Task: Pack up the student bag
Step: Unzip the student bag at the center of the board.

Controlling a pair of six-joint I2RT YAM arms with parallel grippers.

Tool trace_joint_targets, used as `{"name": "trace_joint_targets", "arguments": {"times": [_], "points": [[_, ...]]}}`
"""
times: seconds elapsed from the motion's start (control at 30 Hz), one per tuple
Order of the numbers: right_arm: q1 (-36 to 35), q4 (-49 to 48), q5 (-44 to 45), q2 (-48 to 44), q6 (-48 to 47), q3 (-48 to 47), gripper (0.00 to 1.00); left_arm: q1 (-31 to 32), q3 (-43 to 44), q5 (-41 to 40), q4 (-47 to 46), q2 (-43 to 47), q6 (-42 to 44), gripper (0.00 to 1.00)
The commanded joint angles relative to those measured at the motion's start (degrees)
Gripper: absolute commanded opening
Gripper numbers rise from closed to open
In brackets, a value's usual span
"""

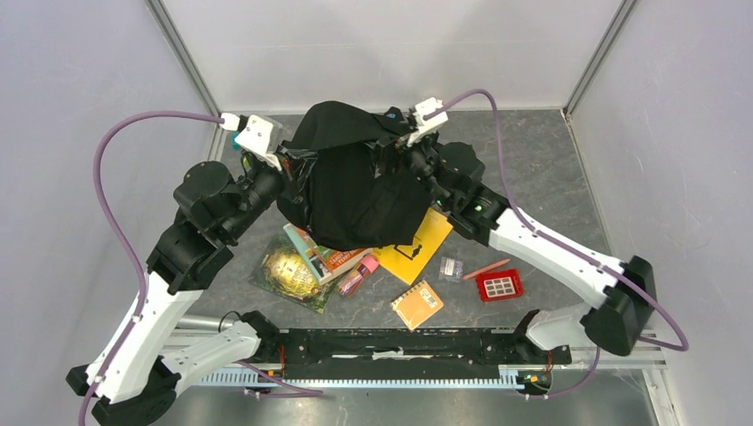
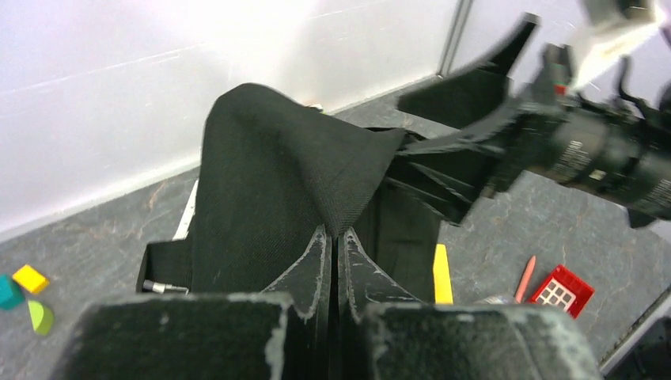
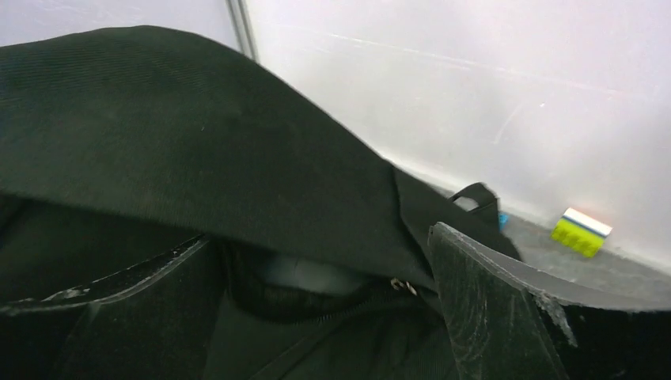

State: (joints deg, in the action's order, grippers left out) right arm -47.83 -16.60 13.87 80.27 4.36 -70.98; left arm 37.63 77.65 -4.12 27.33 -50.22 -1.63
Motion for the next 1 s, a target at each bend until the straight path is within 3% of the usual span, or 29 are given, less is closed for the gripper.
{"name": "trace_joint_targets", "arguments": {"times": [0.0,0.2,0.47,0.63,0.97], "points": [[0.5,-1.2,-6.6,-8.3,8.9,4.7,0.98,0.1,0.0,-6.8,-3.7,1.8,-7.8,0.02],[-2.3,-2.4,-15.2,-14.2,10.8,13.1,0.94,0.1,-1.3,-12.7,-2.9,2.9,-13.7,0.02],[-12.6,-3.4,-14.2,-14.1,7.5,17.0,0.78,0.1,-2.4,-14.5,-3.5,3.3,-16.4,0.02],[-19.2,-3.8,-14.7,-11.2,3.7,16.6,0.74,0.1,-2.3,-15.0,-3.2,3.2,-16.0,0.02],[-18.7,4.5,-16.2,-11.3,-1.9,14.1,0.66,0.1,-3.3,-11.4,-4.6,3.8,-9.3,0.02]]}}
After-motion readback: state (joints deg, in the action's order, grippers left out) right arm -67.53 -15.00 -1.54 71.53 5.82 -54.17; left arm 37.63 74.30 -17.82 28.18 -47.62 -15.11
